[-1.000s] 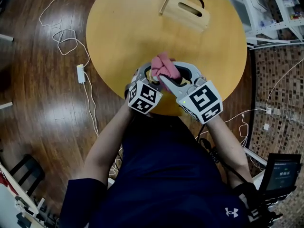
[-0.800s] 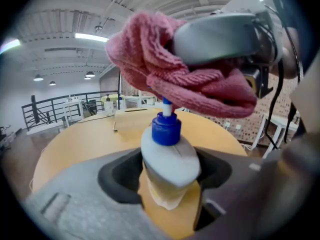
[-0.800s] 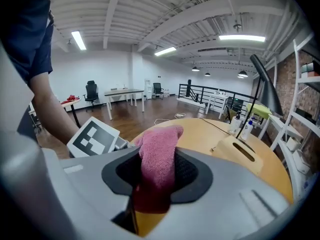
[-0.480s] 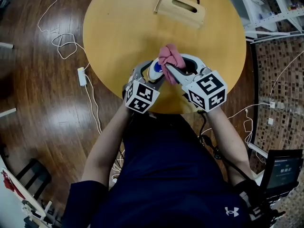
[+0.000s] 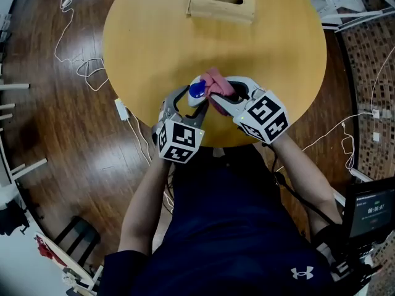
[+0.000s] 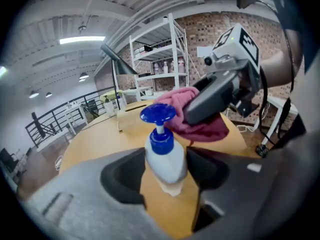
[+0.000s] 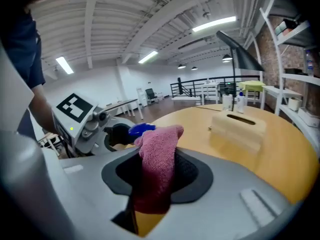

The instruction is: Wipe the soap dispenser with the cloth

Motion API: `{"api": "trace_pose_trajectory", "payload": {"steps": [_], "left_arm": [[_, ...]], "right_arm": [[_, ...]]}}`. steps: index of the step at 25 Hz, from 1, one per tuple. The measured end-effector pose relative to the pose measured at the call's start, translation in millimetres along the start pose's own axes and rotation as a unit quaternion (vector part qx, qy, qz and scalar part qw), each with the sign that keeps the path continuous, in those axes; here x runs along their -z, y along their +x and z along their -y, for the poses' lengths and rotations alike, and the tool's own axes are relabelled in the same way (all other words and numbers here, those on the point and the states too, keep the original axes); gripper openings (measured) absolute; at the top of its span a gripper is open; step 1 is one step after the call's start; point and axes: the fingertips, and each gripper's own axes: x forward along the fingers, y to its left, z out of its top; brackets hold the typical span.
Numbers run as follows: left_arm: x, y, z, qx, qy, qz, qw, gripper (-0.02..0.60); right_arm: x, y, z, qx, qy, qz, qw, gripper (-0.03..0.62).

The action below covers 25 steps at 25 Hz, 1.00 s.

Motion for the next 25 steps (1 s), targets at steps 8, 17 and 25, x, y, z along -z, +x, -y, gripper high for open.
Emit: {"api": "trace_pose_trajectory", "payload": {"steps": [8, 17, 25], "left_arm": [[-1, -2, -3, 0.008, 0.028, -0.038, 0.9989, 0.256], [-6, -11, -4, 0.002, 0.063, -0.041, 0.9972, 0.256], [-5, -12, -3, 0.021, 0.087, -0.045, 0.9949, 0.258]], "right_arm": [[5, 24, 13, -0.047, 0.032, 0.02, 0.998, 0.137], [-36, 12, 16, -0.074, 0.082, 0.07, 0.991, 0.137], [-19, 29, 23, -0.063, 0.08, 0.032, 0.994, 0.135]]}}
